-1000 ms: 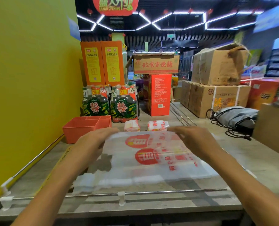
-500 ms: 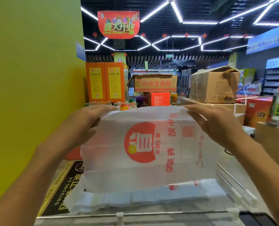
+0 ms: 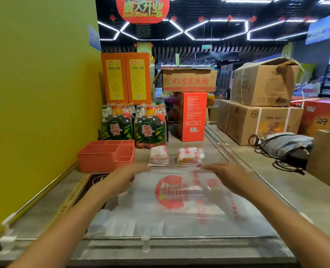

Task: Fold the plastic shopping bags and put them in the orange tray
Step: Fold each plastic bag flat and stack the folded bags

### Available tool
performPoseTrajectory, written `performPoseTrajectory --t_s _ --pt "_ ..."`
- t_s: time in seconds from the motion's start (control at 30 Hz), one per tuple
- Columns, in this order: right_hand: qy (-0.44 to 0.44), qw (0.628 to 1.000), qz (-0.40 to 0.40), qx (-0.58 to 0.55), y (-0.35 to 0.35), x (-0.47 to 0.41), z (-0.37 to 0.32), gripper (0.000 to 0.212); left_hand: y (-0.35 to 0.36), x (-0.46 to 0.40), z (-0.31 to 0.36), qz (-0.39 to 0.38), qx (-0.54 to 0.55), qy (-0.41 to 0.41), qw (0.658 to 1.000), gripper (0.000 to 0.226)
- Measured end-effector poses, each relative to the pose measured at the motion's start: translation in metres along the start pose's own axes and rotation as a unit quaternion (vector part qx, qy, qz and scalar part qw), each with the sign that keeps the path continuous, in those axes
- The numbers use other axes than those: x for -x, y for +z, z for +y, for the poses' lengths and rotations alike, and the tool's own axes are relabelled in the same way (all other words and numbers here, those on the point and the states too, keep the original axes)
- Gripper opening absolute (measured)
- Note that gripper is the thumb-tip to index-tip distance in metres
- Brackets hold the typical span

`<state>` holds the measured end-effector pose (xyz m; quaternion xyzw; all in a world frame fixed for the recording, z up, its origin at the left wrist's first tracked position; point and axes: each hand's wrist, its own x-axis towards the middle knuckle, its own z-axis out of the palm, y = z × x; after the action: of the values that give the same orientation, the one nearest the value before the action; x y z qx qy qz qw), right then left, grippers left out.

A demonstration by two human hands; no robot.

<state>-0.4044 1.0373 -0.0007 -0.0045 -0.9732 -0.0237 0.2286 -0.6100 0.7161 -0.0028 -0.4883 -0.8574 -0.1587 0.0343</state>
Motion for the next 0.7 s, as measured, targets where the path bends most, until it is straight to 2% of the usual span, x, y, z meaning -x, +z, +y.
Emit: performPoseTrajectory --t_s 0.07,0.13,0.2,0.23,0.3,0.4,0.43,0.47,0.5,0.53,0.63,0.7 --pt "-0.005 0.998 -0.066 -0.011 0.023 0.011 0.009 0.054 0.021 0.007 -0.015 -0.052 0.031 -0.033 0.998 0.062" --pt "0.004 0.993 -0.117 -0.027 0.039 0.021 0.017 0.058 0.033 0.014 -0.03 -0.076 0.02 -0.024 0.997 0.065" --pt "0.015 0.986 -0.162 -0.032 0.043 0.028 0.021 0.054 0.035 0.019 -0.041 -0.103 -0.02 -0.004 0.994 0.069" --pt "0.016 0.984 -0.176 -0.034 0.043 0.03 0.022 0.048 0.033 0.022 -0.041 -0.119 -0.003 0.0 0.993 0.06" --pt "0.014 0.981 -0.188 -0.051 0.04 0.033 0.022 0.041 0.03 0.026 -0.044 -0.088 -0.053 0.052 0.993 0.055" --pt "0.005 0.971 -0.231 -0.055 0.037 0.034 0.022 0.042 0.024 0.032 -0.046 -0.103 -0.018 0.063 0.992 0.048" --pt "0.01 0.966 -0.251 -0.059 0.035 0.033 0.02 0.043 0.02 0.032 -0.047 -0.143 -0.009 0.068 0.987 0.055" --pt "0.024 0.962 -0.264 -0.068 0.033 0.031 0.016 0.044 0.016 0.035 -0.046 -0.184 -0.005 0.026 0.983 0.073" --pt "0.041 0.959 -0.269 -0.08 0.03 0.029 0.011 0.047 0.01 0.036 -0.042 -0.187 -0.034 -0.01 0.982 0.085" --pt "0.05 0.959 -0.265 -0.092 0.029 0.025 0.004 0.051 0.006 0.034 -0.036 -0.18 -0.037 -0.036 0.982 0.084" --pt "0.035 0.96 -0.25 -0.12 0.028 0.005 -0.03 0.057 0.014 0.02 -0.009 -0.161 -0.052 -0.015 0.985 0.06" --pt "-0.002 0.956 -0.246 -0.162 0.035 -0.008 -0.06 0.058 0.029 0.011 0.017 -0.178 -0.039 -0.006 0.983 0.058"
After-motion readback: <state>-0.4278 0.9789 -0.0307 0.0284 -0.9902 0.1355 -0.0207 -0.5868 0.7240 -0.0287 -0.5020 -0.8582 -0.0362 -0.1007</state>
